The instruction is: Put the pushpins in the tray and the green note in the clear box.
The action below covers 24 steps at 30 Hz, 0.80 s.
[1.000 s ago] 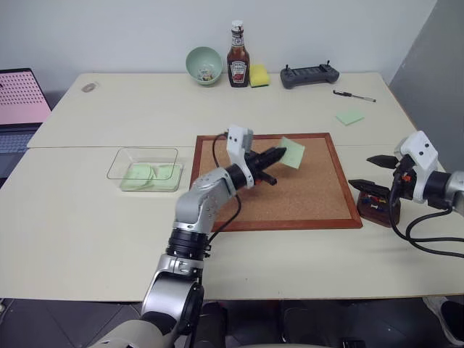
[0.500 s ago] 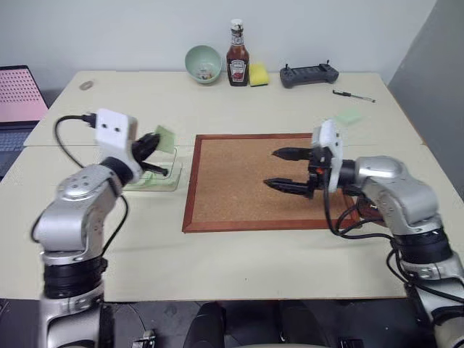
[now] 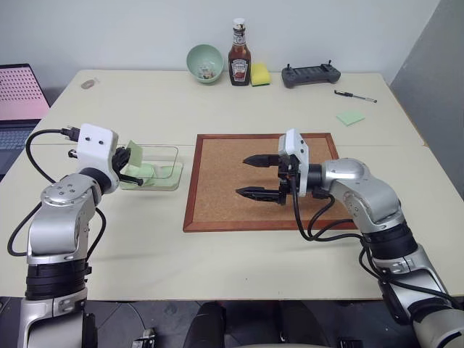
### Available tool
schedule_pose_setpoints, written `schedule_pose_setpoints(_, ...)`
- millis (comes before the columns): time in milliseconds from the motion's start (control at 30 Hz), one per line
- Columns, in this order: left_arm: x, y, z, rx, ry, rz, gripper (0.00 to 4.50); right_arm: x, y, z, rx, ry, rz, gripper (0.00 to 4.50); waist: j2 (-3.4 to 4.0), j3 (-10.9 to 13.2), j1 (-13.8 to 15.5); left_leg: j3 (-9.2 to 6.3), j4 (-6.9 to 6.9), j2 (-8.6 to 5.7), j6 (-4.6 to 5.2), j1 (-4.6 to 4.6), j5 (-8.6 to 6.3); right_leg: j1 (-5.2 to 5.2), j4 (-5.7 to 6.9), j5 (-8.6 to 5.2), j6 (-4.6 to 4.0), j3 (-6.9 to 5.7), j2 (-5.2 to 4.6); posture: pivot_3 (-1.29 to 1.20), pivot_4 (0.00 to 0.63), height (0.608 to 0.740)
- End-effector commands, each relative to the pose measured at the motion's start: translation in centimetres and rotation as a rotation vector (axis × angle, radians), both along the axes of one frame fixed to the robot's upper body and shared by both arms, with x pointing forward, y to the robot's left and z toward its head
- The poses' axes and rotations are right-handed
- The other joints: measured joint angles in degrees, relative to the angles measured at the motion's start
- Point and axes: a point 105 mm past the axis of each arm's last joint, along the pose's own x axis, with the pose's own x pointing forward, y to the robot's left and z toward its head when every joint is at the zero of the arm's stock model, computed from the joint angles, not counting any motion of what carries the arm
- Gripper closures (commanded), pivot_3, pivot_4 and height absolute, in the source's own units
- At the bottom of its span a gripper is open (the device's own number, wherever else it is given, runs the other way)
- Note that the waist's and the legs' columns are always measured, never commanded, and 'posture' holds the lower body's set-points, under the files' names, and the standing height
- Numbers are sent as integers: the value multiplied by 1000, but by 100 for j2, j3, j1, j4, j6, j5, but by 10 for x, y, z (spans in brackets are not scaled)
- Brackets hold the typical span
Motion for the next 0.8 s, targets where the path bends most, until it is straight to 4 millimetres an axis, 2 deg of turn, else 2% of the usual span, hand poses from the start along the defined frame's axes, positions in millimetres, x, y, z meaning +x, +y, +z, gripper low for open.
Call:
schedule_pose_setpoints(33,-2,-2,7,37,-28,-5,4004,-3,4,14,14,-61,17,257,0,0,-1,0,0,0,0,0,0,0,0,0,0,1,0,0,150,740)
schedule_pose_setpoints(400,-6,-5,7,1,-22,-5,1736,0,3,15,17,-62,8,257,0,0,-5,1,0,0,0,1,0,-1,1,0,-1,0,0,0,150,740)
schedule_pose_setpoints(433,-6,-7,11,-16,-45,-14,1432,0,3,16,20,-62,6,257,0,0,-5,1,0,0,0,0,0,-1,1,0,-1,0,0,0,150,740)
schedule_pose_setpoints(533,-6,-15,30,-38,-150,-42,905,1,2,17,30,-63,-1,257,0,0,-4,0,0,0,0,0,0,-1,1,1,-1,0,0,0,150,740)
schedule_pose_setpoints(600,-7,-25,39,-61,-190,-85,905,1,-1,18,34,-66,-14,257,0,0,1,0,1,1,0,-1,0,-1,1,1,-1,0,0,0,150,740)
schedule_pose_setpoints(700,-8,-43,40,-75,-191,-144,905,4,-10,18,46,-74,-61,257,0,0,3,0,1,0,0,-1,0,-1,1,1,-2,0,-1,0,150,740)
schedule_pose_setpoints(800,-14,-73,38,-63,-203,-265,905,13,-28,19,75,-75,-173,257,0,0,5,1,1,0,0,-1,0,0,1,1,-2,1,-1,0,150,740)
